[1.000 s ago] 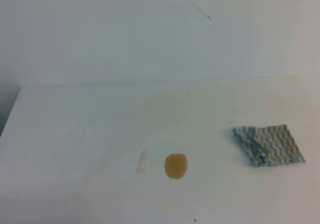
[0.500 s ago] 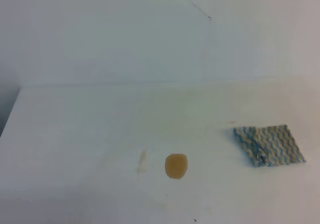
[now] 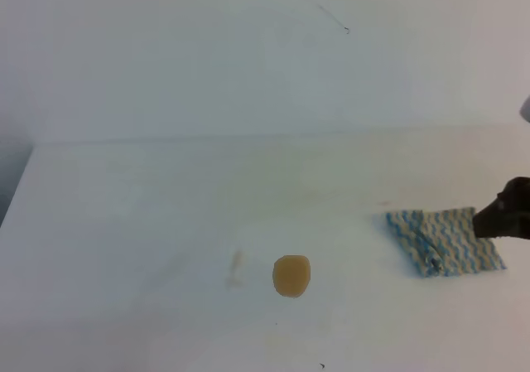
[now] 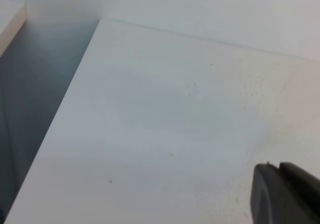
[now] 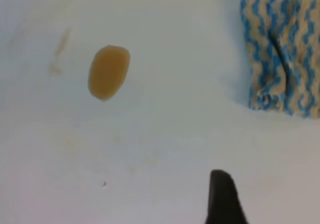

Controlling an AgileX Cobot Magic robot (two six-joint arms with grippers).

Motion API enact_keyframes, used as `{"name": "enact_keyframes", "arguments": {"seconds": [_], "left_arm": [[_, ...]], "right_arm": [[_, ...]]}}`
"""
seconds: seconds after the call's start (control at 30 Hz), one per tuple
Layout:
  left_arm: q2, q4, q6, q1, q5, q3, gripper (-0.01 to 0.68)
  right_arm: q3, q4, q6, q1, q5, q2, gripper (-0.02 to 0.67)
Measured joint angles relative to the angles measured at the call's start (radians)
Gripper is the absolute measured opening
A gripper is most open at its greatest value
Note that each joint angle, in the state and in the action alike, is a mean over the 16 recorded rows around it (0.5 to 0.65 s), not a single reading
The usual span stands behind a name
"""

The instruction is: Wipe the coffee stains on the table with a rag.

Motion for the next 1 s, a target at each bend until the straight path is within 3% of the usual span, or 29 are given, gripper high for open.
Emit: {"name": "enact_keyframes", "arguments": {"seconds": [0.13, 0.53, 0.87, 1.0], "left_arm": [[0.0, 0.0, 0.0, 0.0, 0.001, 0.0, -0.001], [0.001, 0.002, 0.0, 0.0, 0.002, 0.003, -0.001], [0.003, 0.002, 0.0, 0.0, 0.006, 0.0, -0.001], [0.003, 0.002, 0.0, 0.0, 0.007, 0.0, -0.001]], "right_arm": [[-0.067, -0.074, 0.056, 0.05, -0.015, 0.097, 0.403], [-0.227, -0.337, 0.266, 0.185, -0.062, 0.387, 0.404], [-0.299, -0.392, 0.307, 0.206, -0.067, 0.564, 0.392], [-0.312, -0.398, 0.308, 0.206, -0.069, 0.601, 0.337]]}}
